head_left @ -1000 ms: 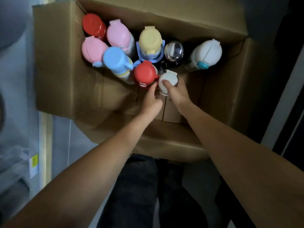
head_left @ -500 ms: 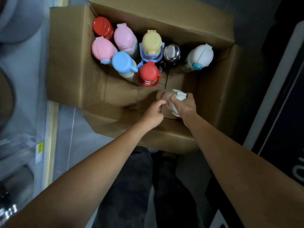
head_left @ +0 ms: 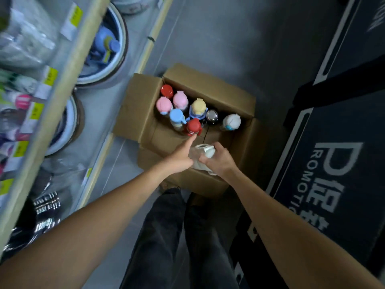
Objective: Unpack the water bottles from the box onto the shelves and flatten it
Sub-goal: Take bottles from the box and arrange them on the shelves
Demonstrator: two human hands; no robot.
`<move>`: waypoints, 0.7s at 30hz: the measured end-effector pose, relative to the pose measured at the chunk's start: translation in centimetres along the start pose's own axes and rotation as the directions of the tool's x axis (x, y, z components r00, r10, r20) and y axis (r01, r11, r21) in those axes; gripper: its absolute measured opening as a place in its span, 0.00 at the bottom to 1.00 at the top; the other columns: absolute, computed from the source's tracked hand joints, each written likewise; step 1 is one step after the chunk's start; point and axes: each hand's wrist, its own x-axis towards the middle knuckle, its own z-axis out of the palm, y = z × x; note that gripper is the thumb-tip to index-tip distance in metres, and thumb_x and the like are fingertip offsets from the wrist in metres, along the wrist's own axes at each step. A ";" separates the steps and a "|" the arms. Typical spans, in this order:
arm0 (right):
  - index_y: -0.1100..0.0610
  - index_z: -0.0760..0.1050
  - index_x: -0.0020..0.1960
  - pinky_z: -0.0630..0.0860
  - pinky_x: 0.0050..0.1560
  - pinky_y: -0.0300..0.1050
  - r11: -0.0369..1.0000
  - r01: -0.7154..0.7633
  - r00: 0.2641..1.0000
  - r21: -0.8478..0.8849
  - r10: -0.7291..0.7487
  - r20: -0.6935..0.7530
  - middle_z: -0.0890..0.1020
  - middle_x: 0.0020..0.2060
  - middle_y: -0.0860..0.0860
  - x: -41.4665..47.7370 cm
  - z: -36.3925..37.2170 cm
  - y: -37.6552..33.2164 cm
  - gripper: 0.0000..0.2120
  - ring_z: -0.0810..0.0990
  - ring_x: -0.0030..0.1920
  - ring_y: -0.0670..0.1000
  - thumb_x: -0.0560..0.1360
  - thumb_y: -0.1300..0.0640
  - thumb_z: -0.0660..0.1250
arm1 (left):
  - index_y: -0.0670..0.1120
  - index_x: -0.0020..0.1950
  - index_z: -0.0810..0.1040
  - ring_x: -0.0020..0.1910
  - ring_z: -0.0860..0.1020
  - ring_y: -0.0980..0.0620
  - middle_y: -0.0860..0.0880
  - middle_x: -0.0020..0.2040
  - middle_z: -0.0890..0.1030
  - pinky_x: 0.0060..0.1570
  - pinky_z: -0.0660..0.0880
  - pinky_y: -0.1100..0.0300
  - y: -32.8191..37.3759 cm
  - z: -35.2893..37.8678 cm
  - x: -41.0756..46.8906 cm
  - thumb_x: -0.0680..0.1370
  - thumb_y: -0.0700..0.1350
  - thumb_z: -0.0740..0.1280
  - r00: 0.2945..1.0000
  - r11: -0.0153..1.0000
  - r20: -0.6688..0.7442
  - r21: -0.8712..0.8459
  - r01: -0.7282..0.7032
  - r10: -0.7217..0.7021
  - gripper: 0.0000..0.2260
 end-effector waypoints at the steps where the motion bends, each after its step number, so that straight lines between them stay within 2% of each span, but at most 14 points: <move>1: 0.55 0.68 0.65 0.78 0.53 0.46 0.999 0.048 0.999 -0.026 -0.047 0.015 0.77 0.58 0.54 -1.6 -0.8 -1.6 0.25 0.77 0.55 0.52 0.71 0.52 0.70 | 0.50 0.77 0.53 0.74 0.60 0.48 0.47 0.76 0.58 0.72 0.61 0.53 1.1 -0.7 -1.9 0.71 0.27 0.59 1.000 1.000 -0.015 -0.007 -0.016 0.016 0.38; 3: 0.55 0.71 0.64 0.79 0.43 0.40 0.983 0.170 0.984 -0.072 -0.165 0.065 0.80 0.53 0.51 -6.0 -2.6 -6.0 0.23 0.79 0.47 0.48 0.71 0.53 0.71 | 0.46 0.76 0.56 0.73 0.62 0.47 0.44 0.74 0.62 0.72 0.62 0.51 3.8 -2.5 -7.2 0.70 0.26 0.59 0.995 0.998 -0.067 -0.006 -0.070 0.069 0.36; 5: 0.56 0.71 0.64 0.79 0.51 0.49 0.948 0.269 0.962 -0.169 -0.257 0.091 0.80 0.55 0.53 -8.4 -3.6 -9.4 0.24 0.79 0.52 0.53 0.70 0.52 0.71 | 0.46 0.75 0.56 0.71 0.65 0.47 0.44 0.72 0.64 0.69 0.65 0.53 5.5 -3.8 -10.6 0.71 0.27 0.63 0.991 0.996 -0.105 -0.002 -0.084 0.083 0.36; 6: 0.56 0.72 0.64 0.77 0.55 0.53 0.926 0.320 0.947 -0.200 -0.304 0.108 0.80 0.55 0.56 -9.8 -4.0 -11.0 0.24 0.79 0.54 0.56 0.70 0.52 0.71 | 0.47 0.75 0.55 0.68 0.67 0.48 0.44 0.71 0.65 0.65 0.68 0.56 6.2 -4.5 -12.6 0.71 0.30 0.65 0.987 0.997 -0.141 -0.013 -0.081 0.078 0.36; 7: 0.57 0.73 0.63 0.77 0.56 0.56 0.908 0.367 0.929 -0.204 -0.346 0.132 0.79 0.55 0.58 -11.6 -4.3 -12.8 0.23 0.79 0.54 0.58 0.70 0.53 0.71 | 0.48 0.75 0.54 0.63 0.70 0.49 0.45 0.69 0.67 0.58 0.70 0.58 6.9 -5.2 -14.9 0.72 0.33 0.68 0.980 0.997 -0.189 -0.028 -0.077 0.070 0.36; 9: 0.56 0.74 0.60 0.78 0.53 0.54 0.882 0.440 0.894 -0.168 -0.413 0.173 0.79 0.52 0.58 -14.4 -4.7 -16.3 0.20 0.79 0.50 0.57 0.70 0.54 0.72 | 0.47 0.74 0.53 0.56 0.71 0.53 0.46 0.66 0.69 0.46 0.69 0.64 8.4 -6.7 -18.8 0.73 0.37 0.70 0.953 0.993 -0.290 -0.057 -0.105 0.084 0.36; 12: 0.53 0.76 0.56 0.78 0.44 0.43 0.796 0.582 0.807 -0.165 -0.541 0.236 0.79 0.48 0.51 -19.4 -4.5 -21.6 0.16 0.78 0.44 0.48 0.71 0.52 0.72 | 0.44 0.73 0.53 0.60 0.69 0.54 0.47 0.69 0.66 0.49 0.67 0.66 9.7 -8.4 -25.8 0.72 0.40 0.72 0.859 0.978 -0.504 -0.115 -0.172 0.091 0.36; 14: 0.54 0.74 0.59 0.76 0.38 0.36 0.721 0.678 0.728 -0.143 -0.631 0.268 0.78 0.46 0.50 -23.5 -3.7 -25.4 0.17 0.77 0.41 0.46 0.72 0.52 0.72 | 0.45 0.74 0.51 0.64 0.68 0.53 0.48 0.72 0.63 0.51 0.71 0.64 10.0 -9.5 -31.0 0.72 0.41 0.73 0.768 0.956 -0.635 -0.174 -0.238 0.076 0.39; 15: 0.54 0.73 0.59 0.77 0.34 0.34 0.711 0.694 0.709 -0.114 -0.646 0.284 0.77 0.45 0.49 -24.8 -3.3 -26.8 0.17 0.77 0.40 0.45 0.73 0.51 0.71 | 0.46 0.75 0.50 0.64 0.69 0.53 0.49 0.71 0.63 0.47 0.75 0.64 10.2 -9.9 -32.8 0.72 0.42 0.73 0.747 0.941 -0.662 -0.216 -0.262 0.056 0.40; 17: 0.53 0.71 0.57 0.78 0.34 0.40 0.664 0.745 0.638 -0.067 -0.680 0.361 0.76 0.44 0.50 -29.0 -1.7 -29.9 0.16 0.78 0.42 0.49 0.74 0.49 0.70 | 0.46 0.74 0.52 0.57 0.74 0.54 0.49 0.68 0.68 0.39 0.77 0.66 10.1 -10.7 -37.9 0.71 0.42 0.74 0.680 0.904 -0.733 -0.273 -0.329 0.027 0.39; 19: 0.53 0.70 0.56 0.79 0.35 0.42 0.598 0.800 0.553 -0.046 -0.706 0.443 0.77 0.45 0.50 -33.4 0.5 -32.5 0.16 0.79 0.43 0.50 0.74 0.48 0.69 | 0.46 0.72 0.57 0.58 0.75 0.51 0.46 0.67 0.72 0.51 0.78 0.56 9.4 -10.8 -43.3 0.69 0.44 0.76 0.577 0.881 -0.817 -0.282 -0.380 -0.012 0.38; 21: 0.54 0.71 0.57 0.76 0.30 0.36 0.548 0.837 0.481 -0.012 -0.723 0.495 0.78 0.45 0.49 -37.4 2.7 -34.7 0.17 0.78 0.40 0.45 0.74 0.48 0.70 | 0.45 0.71 0.60 0.61 0.75 0.47 0.45 0.66 0.73 0.59 0.75 0.46 9.1 -10.9 -48.4 0.64 0.49 0.76 0.490 0.868 -0.869 -0.288 -0.405 -0.060 0.40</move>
